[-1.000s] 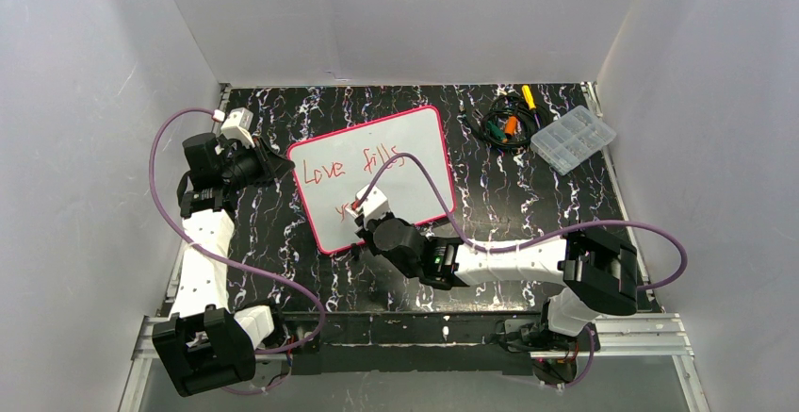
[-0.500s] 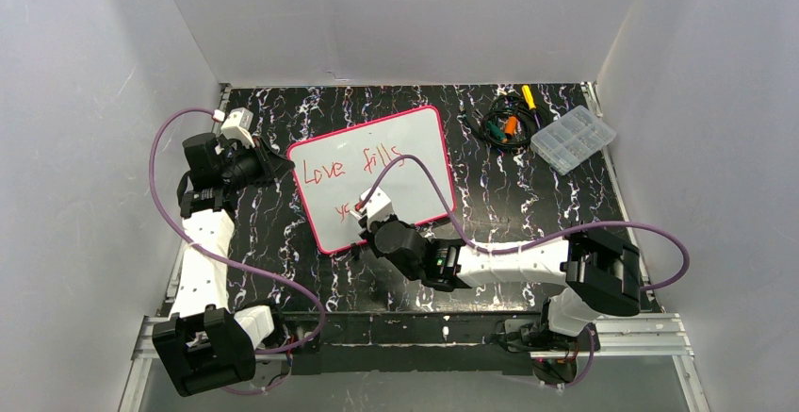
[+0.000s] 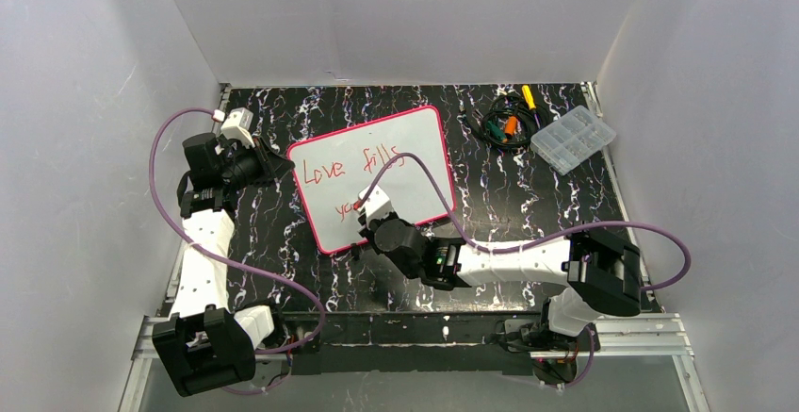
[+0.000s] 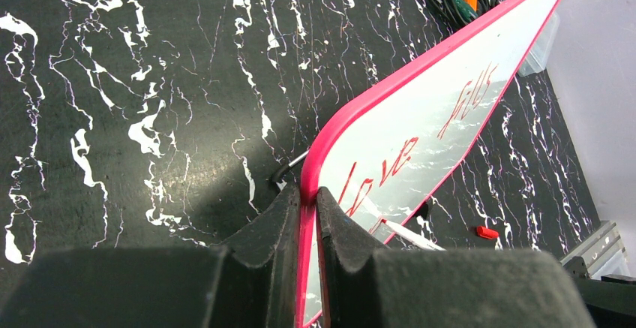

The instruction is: Write a sentence on the whiteboard

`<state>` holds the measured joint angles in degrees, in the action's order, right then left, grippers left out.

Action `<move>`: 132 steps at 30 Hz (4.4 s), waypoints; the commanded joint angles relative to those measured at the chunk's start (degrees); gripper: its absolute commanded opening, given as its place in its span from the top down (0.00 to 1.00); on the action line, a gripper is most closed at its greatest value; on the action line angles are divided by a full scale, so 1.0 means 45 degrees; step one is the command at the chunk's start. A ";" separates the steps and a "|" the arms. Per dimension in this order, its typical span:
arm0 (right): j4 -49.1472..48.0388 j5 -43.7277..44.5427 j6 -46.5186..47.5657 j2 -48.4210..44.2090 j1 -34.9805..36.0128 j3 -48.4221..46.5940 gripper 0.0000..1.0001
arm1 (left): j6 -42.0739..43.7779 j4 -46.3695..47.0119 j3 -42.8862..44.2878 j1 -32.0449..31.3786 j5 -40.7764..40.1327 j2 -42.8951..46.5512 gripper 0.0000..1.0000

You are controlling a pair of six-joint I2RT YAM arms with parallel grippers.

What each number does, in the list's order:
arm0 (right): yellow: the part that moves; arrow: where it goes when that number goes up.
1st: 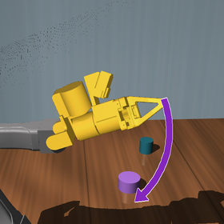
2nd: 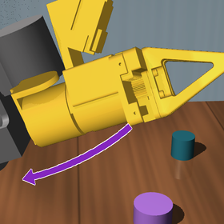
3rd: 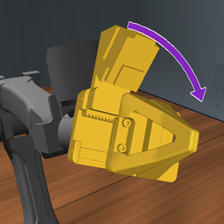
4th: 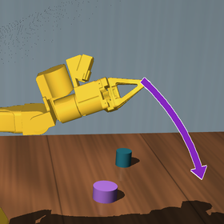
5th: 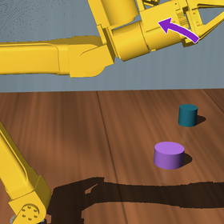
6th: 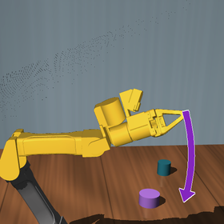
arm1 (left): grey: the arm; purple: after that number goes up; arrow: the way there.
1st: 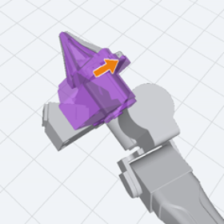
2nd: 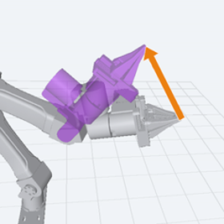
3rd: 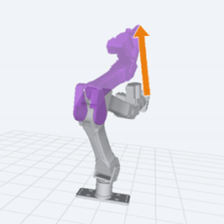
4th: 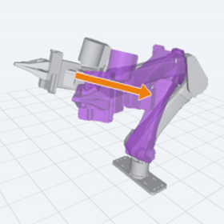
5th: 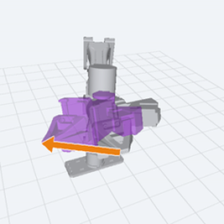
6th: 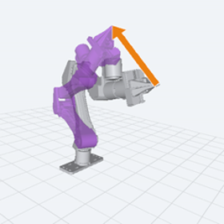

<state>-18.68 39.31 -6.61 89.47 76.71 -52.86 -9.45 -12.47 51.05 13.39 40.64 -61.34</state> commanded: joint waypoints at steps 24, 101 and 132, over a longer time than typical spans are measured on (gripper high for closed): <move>-0.0547 0.0678 0.0162 -0.0276 -0.0171 0.0008 0.99 | 0.0049 -0.0139 -0.0094 0.0010 0.0214 0.0248 0.98; -0.0490 0.0940 -0.0403 -0.1713 -0.0181 0.0849 0.99 | 0.0030 -0.0102 -0.0113 0.0005 0.0242 0.0272 0.98; 0.0338 0.1243 -0.0602 -0.1093 -0.0415 0.0855 0.99 | 0.0010 -0.0100 -0.0094 0.0013 0.0297 0.0288 0.98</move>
<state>-19.38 43.57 -7.53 85.69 75.02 -49.34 -9.56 -12.47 51.05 13.39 40.71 -61.34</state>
